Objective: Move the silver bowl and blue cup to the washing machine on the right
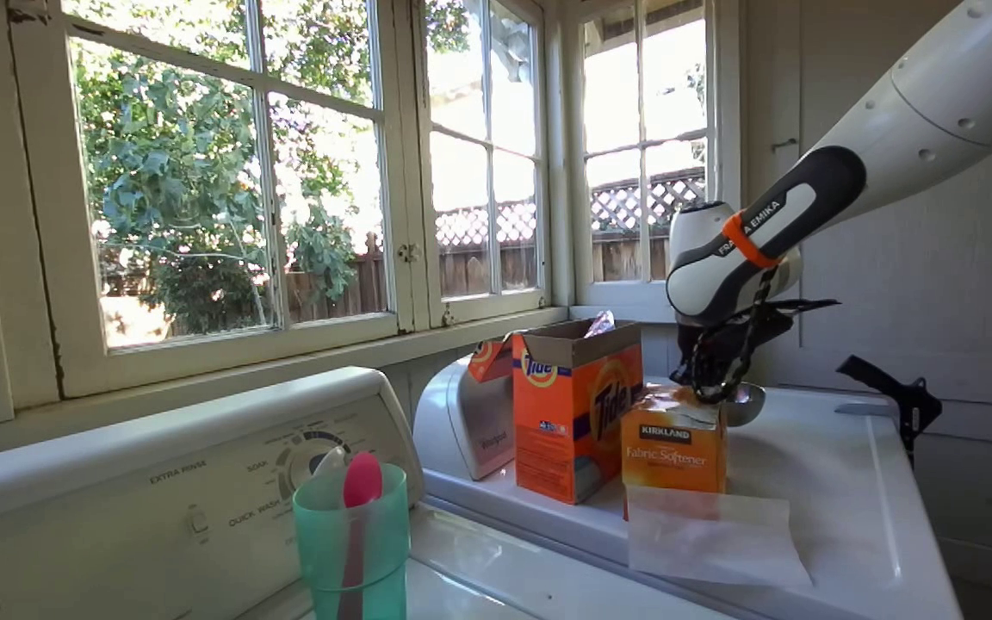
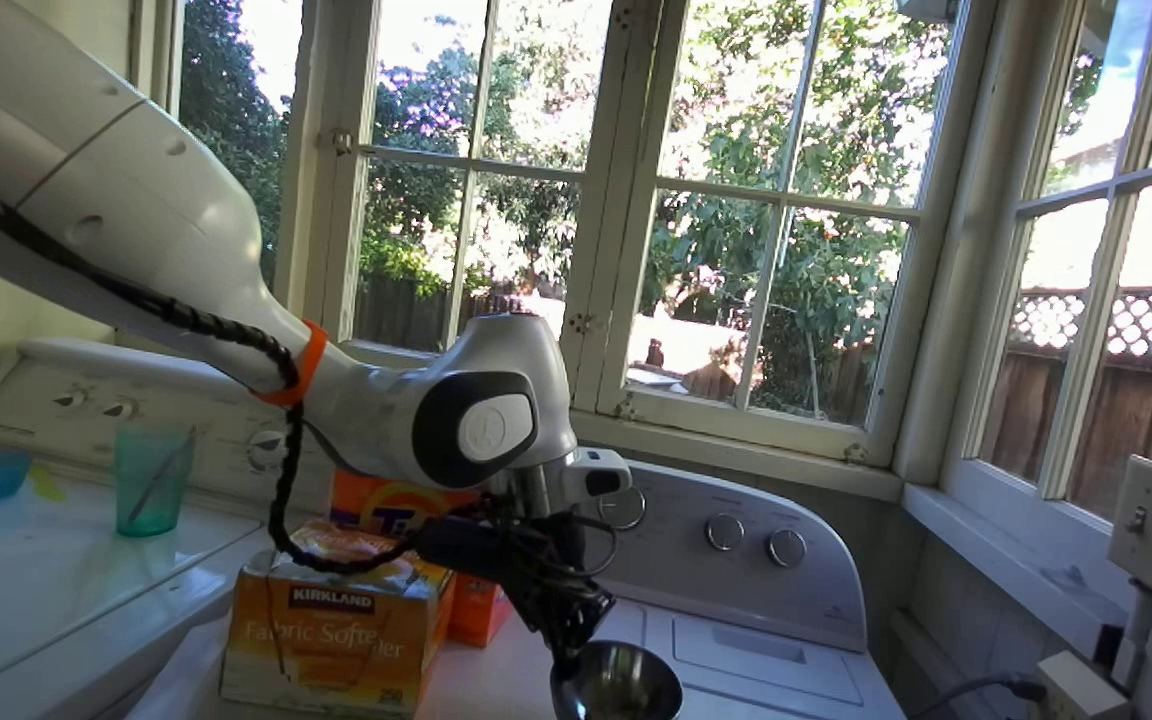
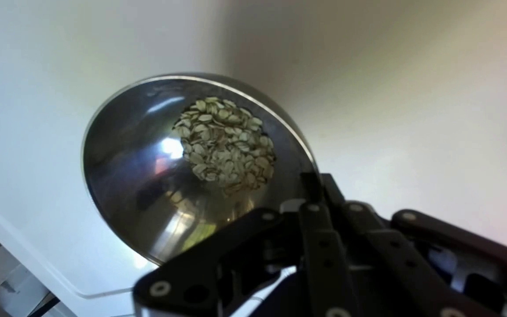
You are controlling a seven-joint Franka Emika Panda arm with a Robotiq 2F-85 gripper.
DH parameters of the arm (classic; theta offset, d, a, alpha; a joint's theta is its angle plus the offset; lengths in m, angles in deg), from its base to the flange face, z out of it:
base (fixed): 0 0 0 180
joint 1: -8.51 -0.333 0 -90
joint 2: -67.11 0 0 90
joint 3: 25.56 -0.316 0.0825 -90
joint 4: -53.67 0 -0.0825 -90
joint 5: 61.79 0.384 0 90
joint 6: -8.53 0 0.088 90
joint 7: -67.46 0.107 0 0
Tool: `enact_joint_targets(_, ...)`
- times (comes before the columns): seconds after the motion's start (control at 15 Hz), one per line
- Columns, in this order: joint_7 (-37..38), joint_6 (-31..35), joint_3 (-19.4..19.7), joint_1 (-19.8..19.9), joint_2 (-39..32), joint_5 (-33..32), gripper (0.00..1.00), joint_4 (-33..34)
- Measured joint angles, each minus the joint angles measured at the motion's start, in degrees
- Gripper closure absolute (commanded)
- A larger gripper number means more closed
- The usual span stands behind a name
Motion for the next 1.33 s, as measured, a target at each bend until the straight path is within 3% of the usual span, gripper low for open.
enact_joint_targets(0.33, -0.01, -2.34, 0.52, 0.82, -2.48, 0.00, 0.99, 3.44)
enact_joint_targets(0.4, -0.01, -2.96, 0.53, 1.06, -2.89, 0.01, 0.71, 4.10)
enact_joint_targets(0.47, -0.01, -3.52, 0.53, 1.26, -3.26, 0.01, 0.70, 4.63)
enact_joint_targets(0.6, -0.01, -4.67, 0.53, 1.58, -3.93, 0.01, 0.57, 5.74)
enact_joint_targets(1.0, 0.02, -8.69, 1.11, 1.63, -3.83, -0.05, 0.11, 7.73)
enact_joint_targets(1.13, 0.44, -9.67, 2.45, 0.92, -2.26, -0.91, 0.01, 7.40)
enact_joint_targets(1.33, 0.77, -9.47, 4.05, -0.62, 2.82, -2.26, 0.00, 4.23)
